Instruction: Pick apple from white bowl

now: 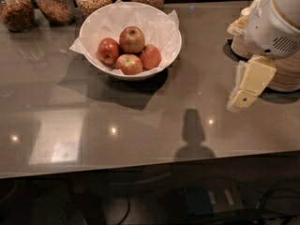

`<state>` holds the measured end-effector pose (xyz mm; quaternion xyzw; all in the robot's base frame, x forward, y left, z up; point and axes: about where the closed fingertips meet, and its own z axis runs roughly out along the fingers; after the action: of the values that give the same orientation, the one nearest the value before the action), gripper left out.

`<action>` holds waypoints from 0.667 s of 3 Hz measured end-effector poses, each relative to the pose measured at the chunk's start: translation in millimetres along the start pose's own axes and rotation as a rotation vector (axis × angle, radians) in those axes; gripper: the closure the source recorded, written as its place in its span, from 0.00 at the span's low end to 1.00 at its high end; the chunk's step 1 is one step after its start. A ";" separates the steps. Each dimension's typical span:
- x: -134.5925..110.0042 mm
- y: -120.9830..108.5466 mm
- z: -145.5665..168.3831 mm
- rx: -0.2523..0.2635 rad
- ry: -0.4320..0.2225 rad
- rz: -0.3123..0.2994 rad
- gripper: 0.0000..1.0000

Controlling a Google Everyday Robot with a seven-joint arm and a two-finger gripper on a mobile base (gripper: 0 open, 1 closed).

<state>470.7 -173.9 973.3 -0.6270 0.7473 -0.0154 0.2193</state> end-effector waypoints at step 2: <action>-66.5 -47.8 29.9 0.075 -0.164 -0.070 0.00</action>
Offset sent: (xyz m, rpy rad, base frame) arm 0.1015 0.0891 0.0121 0.1818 -0.1862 0.1294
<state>533.4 -113.8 981.1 -0.6433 0.7034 0.0004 0.3022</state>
